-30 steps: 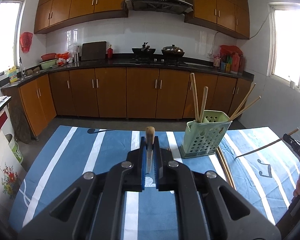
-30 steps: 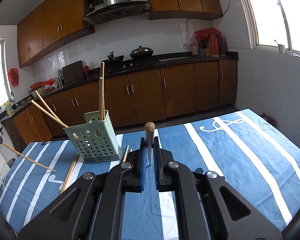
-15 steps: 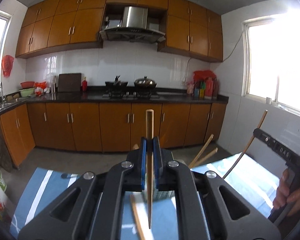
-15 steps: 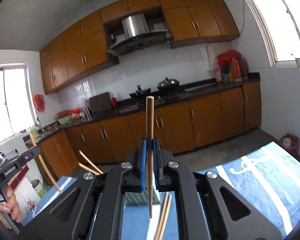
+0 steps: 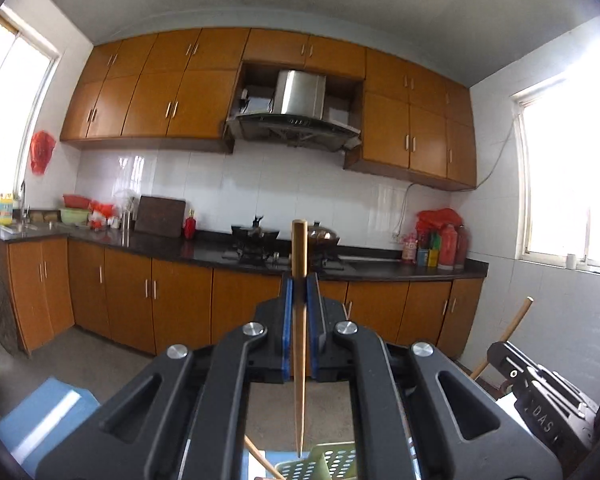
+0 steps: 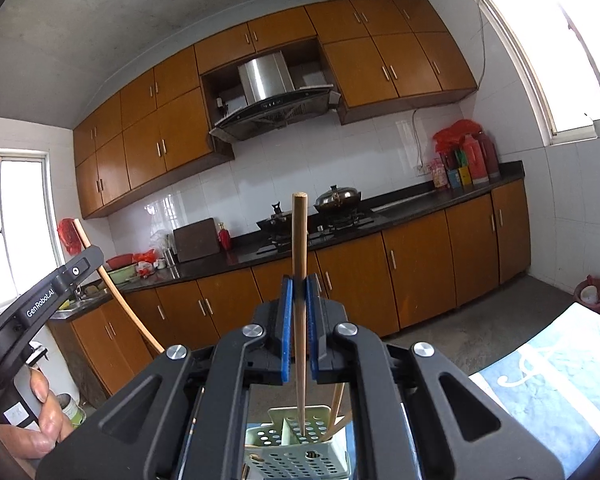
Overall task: Organize utensils
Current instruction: 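Lower the chopsticks into the holder and open both tools, then close the right tool on a chopstick while the left tool grasps another chopstick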
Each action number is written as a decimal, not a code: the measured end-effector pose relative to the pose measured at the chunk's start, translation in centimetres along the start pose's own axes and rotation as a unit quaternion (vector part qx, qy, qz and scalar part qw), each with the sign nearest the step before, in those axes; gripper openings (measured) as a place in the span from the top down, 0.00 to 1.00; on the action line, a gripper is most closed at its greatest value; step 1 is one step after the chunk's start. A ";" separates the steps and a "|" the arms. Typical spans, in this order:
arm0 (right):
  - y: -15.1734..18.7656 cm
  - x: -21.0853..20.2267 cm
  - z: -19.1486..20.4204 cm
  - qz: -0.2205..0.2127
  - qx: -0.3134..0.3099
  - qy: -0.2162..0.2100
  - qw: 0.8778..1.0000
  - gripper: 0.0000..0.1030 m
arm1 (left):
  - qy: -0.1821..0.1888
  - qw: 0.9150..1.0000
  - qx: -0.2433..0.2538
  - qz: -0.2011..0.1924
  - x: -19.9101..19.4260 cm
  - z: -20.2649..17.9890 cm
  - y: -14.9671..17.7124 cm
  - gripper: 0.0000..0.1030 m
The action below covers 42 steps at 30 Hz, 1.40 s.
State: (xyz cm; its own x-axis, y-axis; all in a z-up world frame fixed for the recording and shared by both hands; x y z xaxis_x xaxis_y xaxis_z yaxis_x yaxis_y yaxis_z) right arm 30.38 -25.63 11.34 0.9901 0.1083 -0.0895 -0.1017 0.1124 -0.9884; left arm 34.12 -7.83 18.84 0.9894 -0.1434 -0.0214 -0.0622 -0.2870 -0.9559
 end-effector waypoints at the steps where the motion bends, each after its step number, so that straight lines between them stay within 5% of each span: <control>1: 0.4 0.5 0.0 0.006 0.000 0.000 1.000 0.93 | 0.000 1.000 -0.005 0.008 0.6 0.2 0.5 0.93; 14: 3.3 1.0 0.8 0.055 -0.014 -0.009 0.998 0.92 | -0.017 0.995 -0.024 0.100 3.6 3.4 6.3 0.92; 17: 3.3 0.2 0.7 0.057 -0.018 -0.009 0.998 0.91 | -0.017 0.994 -0.024 0.107 3.0 3.8 6.3 0.85; 18: 3.1 -0.1 0.4 0.056 -0.016 -0.008 0.998 0.89 | -0.017 0.994 -0.023 0.107 2.6 3.9 6.1 0.79; 20: 2.8 -1.0 -0.1 0.053 -0.010 -0.002 0.999 0.67 | -0.019 0.994 -0.020 0.105 2.0 4.0 5.6 0.73; 28: 4.3 -5.8 -2.8 0.070 -0.006 0.034 0.997 0.64 | -0.035 0.992 -0.015 0.120 -3.2 6.2 5.1 0.68; 34: 11.9 -6.9 -6.2 0.172 0.012 0.066 0.983 0.64 | -0.082 0.984 0.011 0.158 -8.0 11.0 9.0 0.64; 42: 24.5 -3.6 -3.2 0.352 0.024 0.005 0.936 0.77 | -0.161 0.944 0.017 0.286 -9.2 19.0 19.8 0.64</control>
State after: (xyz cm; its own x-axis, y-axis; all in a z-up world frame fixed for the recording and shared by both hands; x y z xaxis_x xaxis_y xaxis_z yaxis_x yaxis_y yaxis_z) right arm 24.61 -26.45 -12.94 0.6776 0.1635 -0.7171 -0.7324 0.0609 -0.6781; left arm 26.26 5.79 -5.41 0.7840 0.0308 -0.6200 -0.6000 -0.2186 -0.7695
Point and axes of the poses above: each gripper's, at about its wrist camera, not at the fingertips, and x roughly the way its jaws point, z to its left, y to its underside, the point moved 8 cm from there along x, roughly the way its jaws point, and after that the axes turned 10 degrees about -x, right-handed, at the moved point
